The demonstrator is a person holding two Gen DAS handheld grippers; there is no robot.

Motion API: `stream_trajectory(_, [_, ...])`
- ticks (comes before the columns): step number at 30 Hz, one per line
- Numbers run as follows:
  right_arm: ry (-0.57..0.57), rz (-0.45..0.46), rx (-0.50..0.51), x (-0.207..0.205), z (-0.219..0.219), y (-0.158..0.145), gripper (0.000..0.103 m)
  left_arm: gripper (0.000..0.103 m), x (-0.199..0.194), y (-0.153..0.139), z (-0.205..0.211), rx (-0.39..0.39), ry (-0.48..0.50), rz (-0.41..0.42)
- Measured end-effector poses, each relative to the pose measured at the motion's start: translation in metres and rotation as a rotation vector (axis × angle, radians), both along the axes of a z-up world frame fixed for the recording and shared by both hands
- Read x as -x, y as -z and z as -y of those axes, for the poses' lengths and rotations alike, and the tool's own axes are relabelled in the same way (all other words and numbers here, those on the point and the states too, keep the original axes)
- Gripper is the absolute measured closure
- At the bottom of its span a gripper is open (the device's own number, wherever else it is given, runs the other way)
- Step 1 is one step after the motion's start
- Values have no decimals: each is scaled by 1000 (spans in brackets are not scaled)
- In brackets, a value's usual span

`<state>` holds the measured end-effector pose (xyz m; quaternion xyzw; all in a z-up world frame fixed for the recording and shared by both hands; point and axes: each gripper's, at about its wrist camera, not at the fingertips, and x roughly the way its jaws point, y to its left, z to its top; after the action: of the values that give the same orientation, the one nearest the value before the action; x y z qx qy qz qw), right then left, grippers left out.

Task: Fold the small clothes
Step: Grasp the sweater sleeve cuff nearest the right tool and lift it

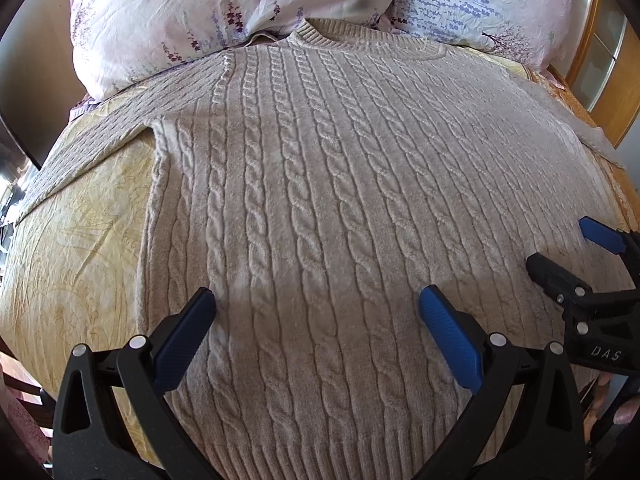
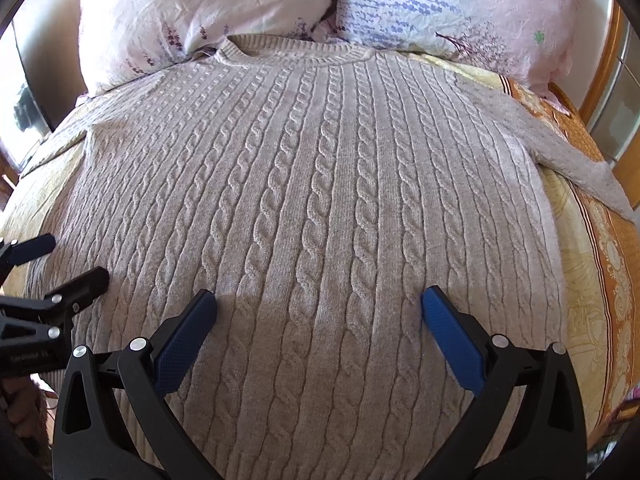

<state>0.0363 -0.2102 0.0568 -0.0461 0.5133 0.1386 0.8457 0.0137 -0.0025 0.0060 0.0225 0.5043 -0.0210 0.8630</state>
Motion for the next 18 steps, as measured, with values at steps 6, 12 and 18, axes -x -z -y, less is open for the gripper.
stream_trajectory(6, [182, 91, -241, -28, 75, -38, 1, 2, -27, -24, -12, 151, -12, 135])
stream_trajectory(12, [463, 113, -439, -81, 175, -43, 4, 2, -49, -27, -18, 193, -41, 305])
stream_trajectory(18, [706, -97, -655, -120, 229, 10, 38, 2, -62, -13, -26, 320, -15, 238])
